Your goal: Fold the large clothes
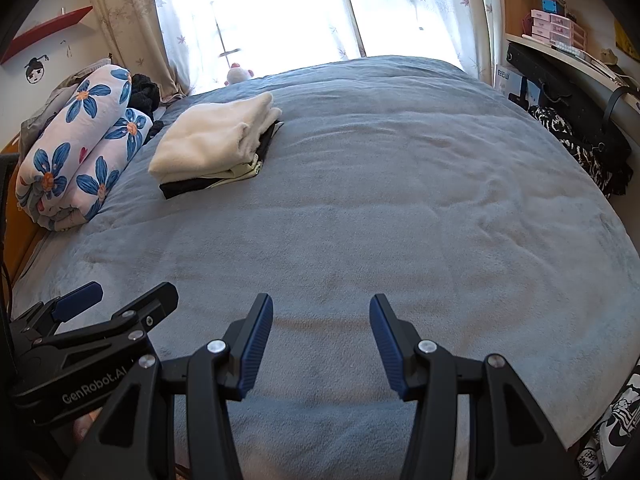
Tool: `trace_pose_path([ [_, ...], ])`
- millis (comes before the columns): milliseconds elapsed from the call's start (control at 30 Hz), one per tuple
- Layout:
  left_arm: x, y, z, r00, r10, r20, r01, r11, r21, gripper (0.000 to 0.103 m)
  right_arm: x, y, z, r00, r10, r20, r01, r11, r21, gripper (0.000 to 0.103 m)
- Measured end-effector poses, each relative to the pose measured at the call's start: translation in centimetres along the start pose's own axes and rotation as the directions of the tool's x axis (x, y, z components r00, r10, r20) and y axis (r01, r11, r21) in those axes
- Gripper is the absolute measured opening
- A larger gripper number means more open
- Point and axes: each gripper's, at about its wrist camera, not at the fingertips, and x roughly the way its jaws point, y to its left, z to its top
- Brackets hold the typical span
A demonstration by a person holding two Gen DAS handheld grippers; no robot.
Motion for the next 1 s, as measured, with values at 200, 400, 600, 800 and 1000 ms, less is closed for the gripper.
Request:
trace_pose_path([
  [200, 0.15, -0.02, 0.02, 1.0, 0.001, 0.0, -0.001, 1.0, 0.003, 0.097, 0.05, -0.1, 0.03, 1.0, 0.001, -0.002, -0.001, 1.0, 0.001, 0.051],
  [400, 0.26, 0.05, 0.05, 1.0, -0.001, -0.005, 0.001, 1.0, 0.002, 0.097, 0.06, -0.13, 0.03, 1.0, 0.0, -0.001, 0.0, 1.0, 0.0, 0.051],
  [600, 0.37, 0.23, -0.08, 1.0, -0.001, -0.009, 0.001, 1.0, 0.006, 0.097, 0.06, -0.12, 0.05, 1.0, -0.001, -0.002, 0.001, 1.0, 0.0, 0.051],
  [800, 0.41, 0.19, -0.14, 1.0, 0.001, -0.012, -0.001, 1.0, 0.008, 0.097, 0.16, -0.24, -0.02, 1.0, -0.002, -0.004, 0.002, 1.0, 0.0, 0.051],
  [1000, 0.46, 0.2, -0.15, 1.0, 0.001, -0.014, -0.001, 1.0, 0.008, 0.097, 0.18, -0.27, -0.02, 1.0, -0.001, -0.005, 0.001, 1.0, 0.001, 0.051],
])
